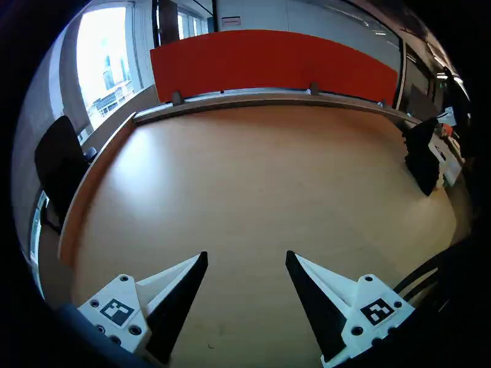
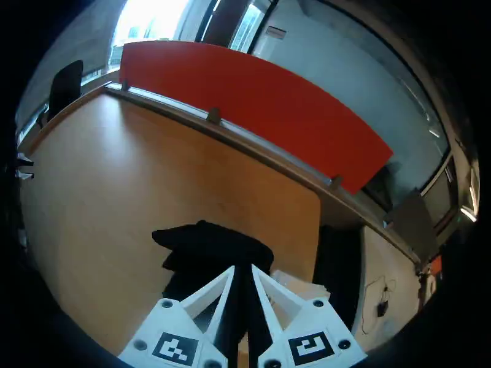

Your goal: Fold towel

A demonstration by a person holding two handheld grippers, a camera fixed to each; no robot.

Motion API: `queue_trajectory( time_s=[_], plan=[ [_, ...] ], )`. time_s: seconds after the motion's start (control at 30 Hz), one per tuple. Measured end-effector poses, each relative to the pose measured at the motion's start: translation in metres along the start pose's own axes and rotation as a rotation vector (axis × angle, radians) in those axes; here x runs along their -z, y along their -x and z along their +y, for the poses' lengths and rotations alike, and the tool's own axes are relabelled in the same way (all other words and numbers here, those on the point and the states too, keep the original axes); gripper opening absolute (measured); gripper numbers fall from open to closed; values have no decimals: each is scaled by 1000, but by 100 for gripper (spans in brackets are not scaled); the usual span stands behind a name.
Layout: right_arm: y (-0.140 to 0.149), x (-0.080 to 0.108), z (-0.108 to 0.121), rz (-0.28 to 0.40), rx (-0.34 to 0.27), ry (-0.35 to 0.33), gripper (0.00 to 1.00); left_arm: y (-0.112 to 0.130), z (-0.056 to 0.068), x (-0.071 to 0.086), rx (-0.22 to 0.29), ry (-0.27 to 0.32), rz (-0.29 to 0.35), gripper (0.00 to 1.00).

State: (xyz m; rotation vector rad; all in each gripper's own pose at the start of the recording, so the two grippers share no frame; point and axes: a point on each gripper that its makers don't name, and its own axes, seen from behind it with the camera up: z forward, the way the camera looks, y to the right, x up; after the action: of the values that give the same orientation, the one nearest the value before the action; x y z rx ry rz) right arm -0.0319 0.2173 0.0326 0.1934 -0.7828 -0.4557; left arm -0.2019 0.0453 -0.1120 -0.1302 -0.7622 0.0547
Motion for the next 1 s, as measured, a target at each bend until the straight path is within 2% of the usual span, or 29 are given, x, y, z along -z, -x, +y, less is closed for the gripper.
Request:
queue_trajectory(
  time_s=[0.2,0.57,0.77,1.0],
  plan=[
    [20,4,-6,-13,-23,-3,4,0,3,1,-7,5,1,94],
    [31,9,-15,-26,-22,-5,4,-2,4,2,-8,8,8,94],
    [62,6,-13,-78,-39,5,4,-1,2,5,-12,4,8,94],
    [99,0,-12,-121,-109,14,4,2,-4,9,-17,-8,0,94]
  ],
)
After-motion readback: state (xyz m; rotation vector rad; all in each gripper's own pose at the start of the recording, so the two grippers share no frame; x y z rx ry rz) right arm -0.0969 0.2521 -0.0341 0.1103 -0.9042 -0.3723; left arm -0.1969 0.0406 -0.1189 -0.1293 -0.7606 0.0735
